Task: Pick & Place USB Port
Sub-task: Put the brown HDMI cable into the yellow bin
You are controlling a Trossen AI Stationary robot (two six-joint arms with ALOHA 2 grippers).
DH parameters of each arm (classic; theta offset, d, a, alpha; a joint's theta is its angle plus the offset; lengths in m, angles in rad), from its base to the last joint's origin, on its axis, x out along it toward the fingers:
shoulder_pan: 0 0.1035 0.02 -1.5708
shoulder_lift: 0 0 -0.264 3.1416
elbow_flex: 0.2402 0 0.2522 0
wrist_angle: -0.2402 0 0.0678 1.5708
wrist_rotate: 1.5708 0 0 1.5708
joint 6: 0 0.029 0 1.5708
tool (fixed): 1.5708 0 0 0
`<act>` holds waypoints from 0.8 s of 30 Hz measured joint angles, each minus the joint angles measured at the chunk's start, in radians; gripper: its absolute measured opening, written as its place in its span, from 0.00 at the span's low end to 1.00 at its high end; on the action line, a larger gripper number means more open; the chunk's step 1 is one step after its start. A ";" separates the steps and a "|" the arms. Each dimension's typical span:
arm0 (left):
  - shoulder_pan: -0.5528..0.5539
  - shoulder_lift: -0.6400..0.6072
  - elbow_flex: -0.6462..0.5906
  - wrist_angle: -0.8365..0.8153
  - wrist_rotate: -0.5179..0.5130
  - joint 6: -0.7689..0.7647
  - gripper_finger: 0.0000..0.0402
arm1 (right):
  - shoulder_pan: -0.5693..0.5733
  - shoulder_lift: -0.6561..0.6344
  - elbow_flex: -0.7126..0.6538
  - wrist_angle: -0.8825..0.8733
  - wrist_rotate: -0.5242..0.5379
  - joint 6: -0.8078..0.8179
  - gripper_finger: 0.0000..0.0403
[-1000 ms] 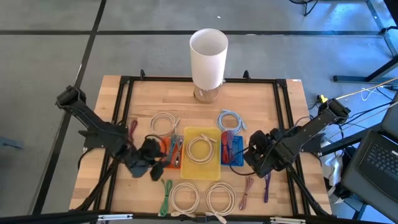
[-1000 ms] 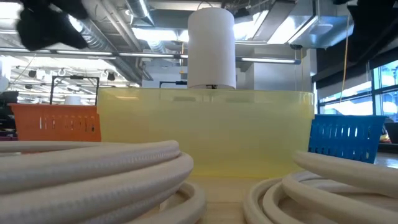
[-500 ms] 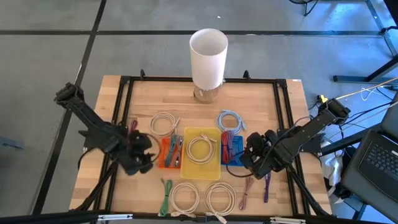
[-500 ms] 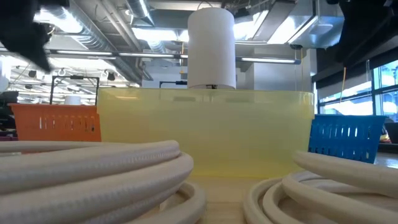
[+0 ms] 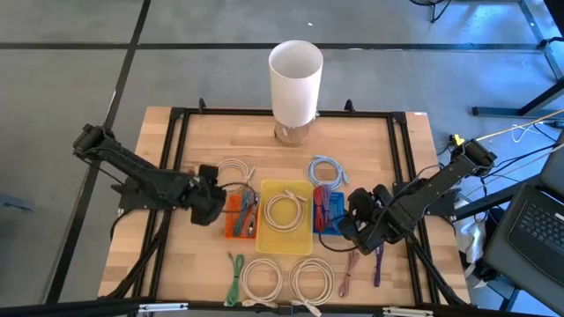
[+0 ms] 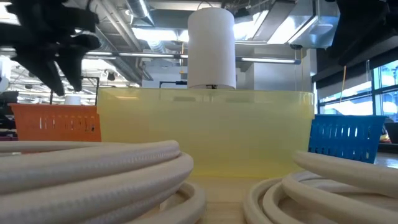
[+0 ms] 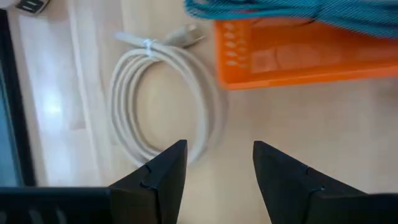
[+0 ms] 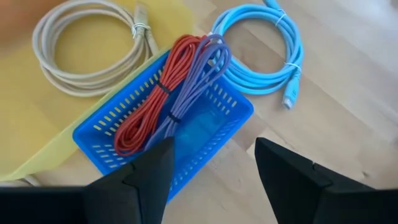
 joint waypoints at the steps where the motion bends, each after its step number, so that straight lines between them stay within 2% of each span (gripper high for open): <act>1: 0.029 0.000 0.000 -0.002 0.012 0.032 0.43 | 0.000 0.000 0.000 0.002 0.000 0.000 0.56; 6: 0.171 0.005 -0.003 0.010 0.109 0.175 0.40 | 0.000 0.000 0.000 0.001 0.000 0.000 0.56; 12: 0.300 0.007 -0.079 0.096 0.205 0.354 0.35 | 0.000 0.000 0.000 0.003 -0.003 0.000 0.56; 17: 0.380 0.035 -0.080 0.099 0.220 0.397 0.36 | 0.000 0.000 0.000 0.003 -0.011 -0.005 0.56; 24: 0.482 0.116 -0.075 0.086 0.321 0.398 0.37 | 0.000 -0.001 0.000 0.004 -0.011 -0.005 0.56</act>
